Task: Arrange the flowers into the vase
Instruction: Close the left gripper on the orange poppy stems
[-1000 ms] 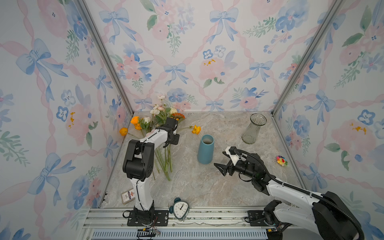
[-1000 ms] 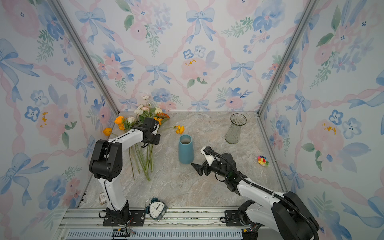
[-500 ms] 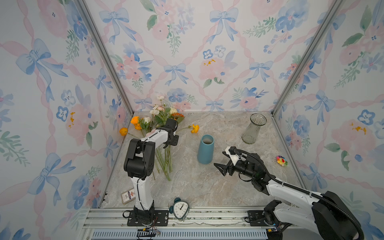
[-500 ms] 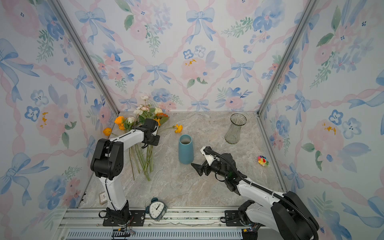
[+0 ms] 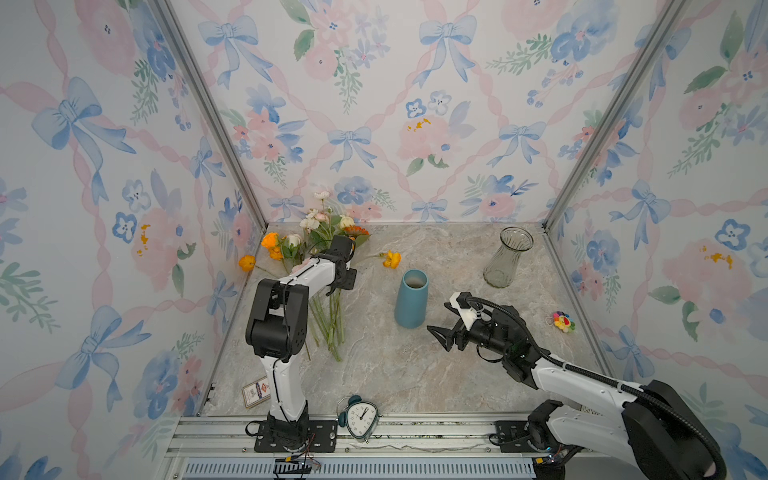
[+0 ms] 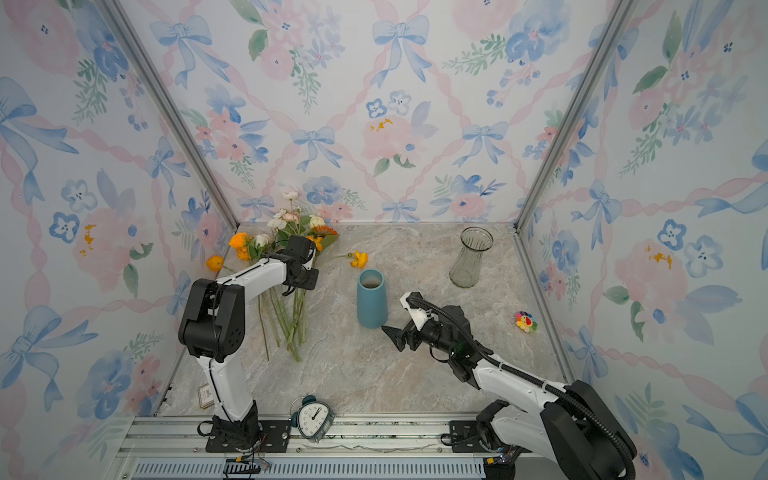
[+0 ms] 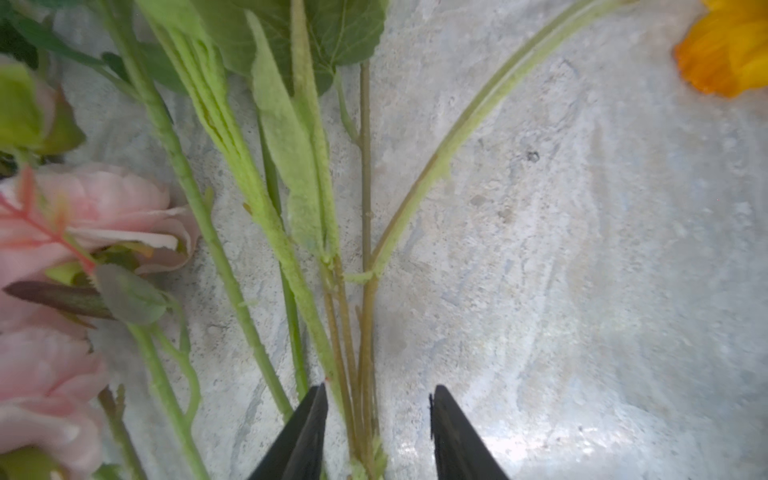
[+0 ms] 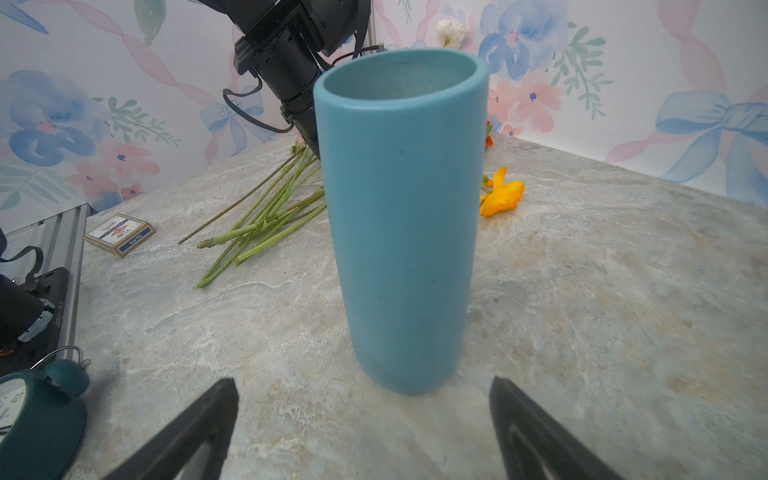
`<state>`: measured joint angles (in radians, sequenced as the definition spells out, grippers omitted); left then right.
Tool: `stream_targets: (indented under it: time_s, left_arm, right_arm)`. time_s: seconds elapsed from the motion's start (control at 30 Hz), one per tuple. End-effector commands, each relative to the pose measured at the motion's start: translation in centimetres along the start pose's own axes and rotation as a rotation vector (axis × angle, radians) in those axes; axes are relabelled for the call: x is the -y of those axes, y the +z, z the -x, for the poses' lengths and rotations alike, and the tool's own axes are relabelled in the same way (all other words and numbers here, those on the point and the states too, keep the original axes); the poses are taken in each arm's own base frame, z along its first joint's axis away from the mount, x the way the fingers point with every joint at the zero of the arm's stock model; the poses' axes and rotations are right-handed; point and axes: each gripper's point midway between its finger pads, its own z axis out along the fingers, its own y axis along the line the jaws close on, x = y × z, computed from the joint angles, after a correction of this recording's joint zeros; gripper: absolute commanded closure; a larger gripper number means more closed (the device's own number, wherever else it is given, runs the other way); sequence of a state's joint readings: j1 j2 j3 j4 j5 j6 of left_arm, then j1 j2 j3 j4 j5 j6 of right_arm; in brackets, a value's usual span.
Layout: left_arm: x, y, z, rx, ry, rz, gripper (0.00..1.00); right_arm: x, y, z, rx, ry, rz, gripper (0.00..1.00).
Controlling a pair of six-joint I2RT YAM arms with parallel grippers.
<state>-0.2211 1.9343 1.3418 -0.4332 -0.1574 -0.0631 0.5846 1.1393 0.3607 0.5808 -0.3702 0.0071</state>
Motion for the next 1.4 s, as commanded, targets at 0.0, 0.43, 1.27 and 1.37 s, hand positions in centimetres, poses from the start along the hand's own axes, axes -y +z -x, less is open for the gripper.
stream_targets:
  time_s: [0.0,0.43,1.27,1.37]
  left_arm:
    - [-0.6,-1.0,0.5,0.014,-0.012,0.011,0.57]
    - [-0.2,0.5,-0.4,-0.025,-0.014,-0.013,0.62]
    - [0.3,1.4,-0.6,-0.044,-0.015,-0.037,0.84]
    - [0.3,1.0,-0.3,-0.033,-0.018,-0.042,0.92]
  right_arm:
    - [-0.5,0.2,1.2,0.028,-0.029,0.021,0.03]
    - [-0.5,0.0,1.5,0.035,-0.033,0.018,0.03]
    - [-0.5,0.0,1.4,0.029,-0.035,0.016,0.03]
    - [-0.5,0.1,1.4,0.028,-0.036,0.017,0.03]
